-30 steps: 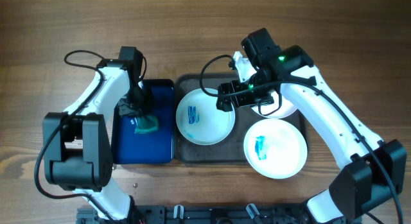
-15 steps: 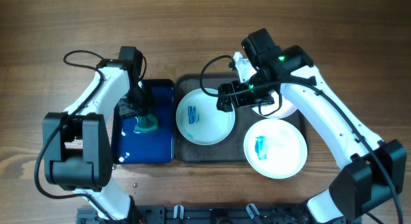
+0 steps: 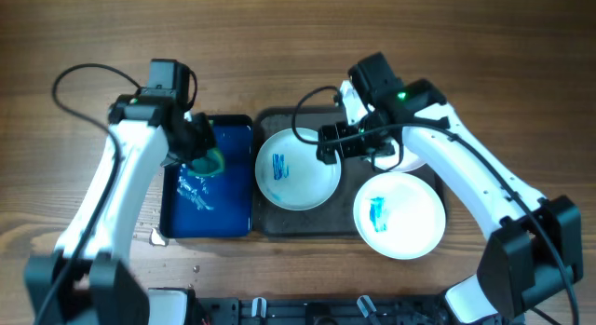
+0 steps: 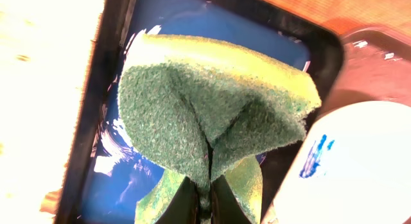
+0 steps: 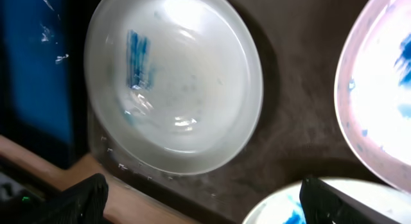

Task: Clean dirty plates on tray and stack at the side

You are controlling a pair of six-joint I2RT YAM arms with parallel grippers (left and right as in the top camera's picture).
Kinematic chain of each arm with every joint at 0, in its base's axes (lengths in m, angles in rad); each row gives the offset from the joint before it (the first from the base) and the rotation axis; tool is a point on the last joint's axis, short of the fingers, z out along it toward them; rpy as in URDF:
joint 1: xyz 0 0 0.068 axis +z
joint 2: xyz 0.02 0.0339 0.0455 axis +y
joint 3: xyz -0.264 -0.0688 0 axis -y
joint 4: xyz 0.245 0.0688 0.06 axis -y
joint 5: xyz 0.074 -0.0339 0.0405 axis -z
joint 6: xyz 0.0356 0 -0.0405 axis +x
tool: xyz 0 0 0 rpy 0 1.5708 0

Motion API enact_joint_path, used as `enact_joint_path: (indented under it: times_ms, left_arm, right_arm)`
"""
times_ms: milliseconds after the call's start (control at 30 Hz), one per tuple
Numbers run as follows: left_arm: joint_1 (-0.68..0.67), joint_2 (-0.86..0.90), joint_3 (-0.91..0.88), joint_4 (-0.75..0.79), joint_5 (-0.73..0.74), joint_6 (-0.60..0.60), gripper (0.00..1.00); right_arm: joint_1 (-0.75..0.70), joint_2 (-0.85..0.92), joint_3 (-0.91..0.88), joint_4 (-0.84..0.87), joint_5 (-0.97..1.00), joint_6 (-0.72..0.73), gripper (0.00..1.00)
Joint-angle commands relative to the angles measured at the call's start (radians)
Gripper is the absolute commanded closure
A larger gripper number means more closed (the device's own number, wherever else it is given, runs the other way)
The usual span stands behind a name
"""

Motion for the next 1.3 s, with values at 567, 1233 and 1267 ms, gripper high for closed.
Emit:
enact_joint_path:
  times_ms: [567,1233,1267]
  left_arm:
    - [0.003,-0.079,0.001,-0.069,-0.137,-0.032,0.96]
    - [-0.114,0.007,-0.003,0.003,-0.146,-0.005,0.96]
    - [-0.127,0.019,-0.003,0.002,-0.249,-0.053,0.96]
  right_arm:
    - [-0.002,0.084,-0.402,0.555,0.002,0.257,0.68]
    - [-0.002,0.084,-0.402,0.562,-0.018,0.278,0.96]
    - [-0.002,0.084,-0.402,0.561,-0.017,0.273,0.96]
